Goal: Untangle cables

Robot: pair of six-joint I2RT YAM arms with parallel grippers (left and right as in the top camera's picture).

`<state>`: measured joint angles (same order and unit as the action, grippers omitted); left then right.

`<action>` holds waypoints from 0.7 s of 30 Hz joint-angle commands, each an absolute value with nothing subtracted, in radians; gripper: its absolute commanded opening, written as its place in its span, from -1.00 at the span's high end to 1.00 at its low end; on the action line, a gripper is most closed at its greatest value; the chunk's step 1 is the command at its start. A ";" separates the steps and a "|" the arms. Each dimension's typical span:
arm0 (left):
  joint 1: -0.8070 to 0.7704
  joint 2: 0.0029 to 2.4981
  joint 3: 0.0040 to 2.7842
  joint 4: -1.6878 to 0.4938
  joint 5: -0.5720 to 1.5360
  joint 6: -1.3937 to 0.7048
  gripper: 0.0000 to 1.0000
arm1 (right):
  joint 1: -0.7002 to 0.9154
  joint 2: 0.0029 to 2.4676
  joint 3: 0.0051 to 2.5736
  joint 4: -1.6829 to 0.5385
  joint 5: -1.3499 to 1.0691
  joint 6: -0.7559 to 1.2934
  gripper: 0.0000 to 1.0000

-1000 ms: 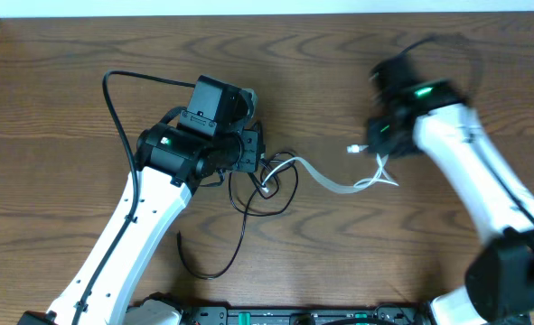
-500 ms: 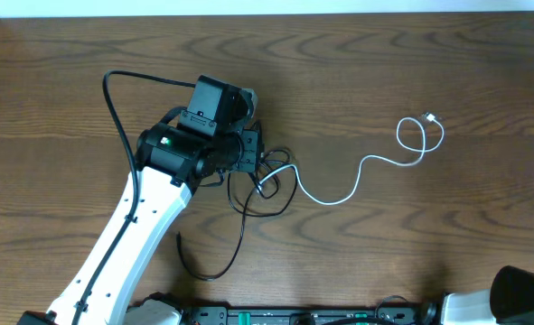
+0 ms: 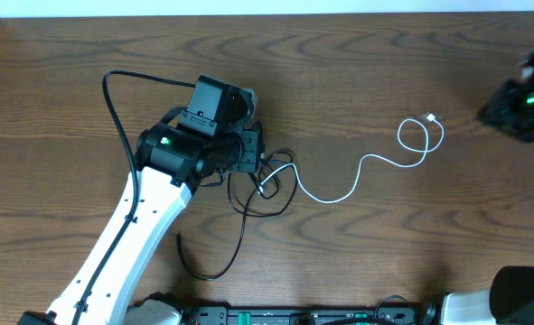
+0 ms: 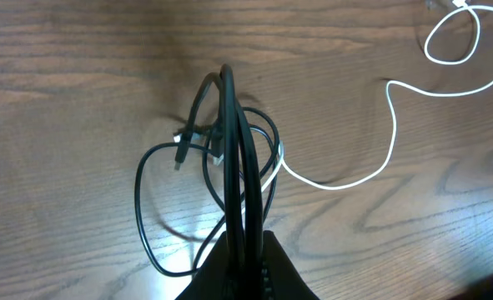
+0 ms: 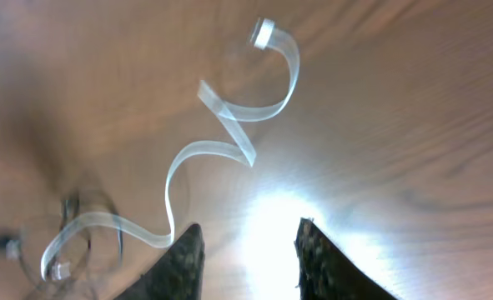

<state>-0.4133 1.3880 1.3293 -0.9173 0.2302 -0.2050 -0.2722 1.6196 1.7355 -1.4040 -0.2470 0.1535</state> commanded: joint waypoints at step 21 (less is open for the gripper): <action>-0.414 1.391 1.339 -0.920 0.219 -0.192 0.85 | 0.233 1.610 0.895 -0.566 -0.306 0.455 0.04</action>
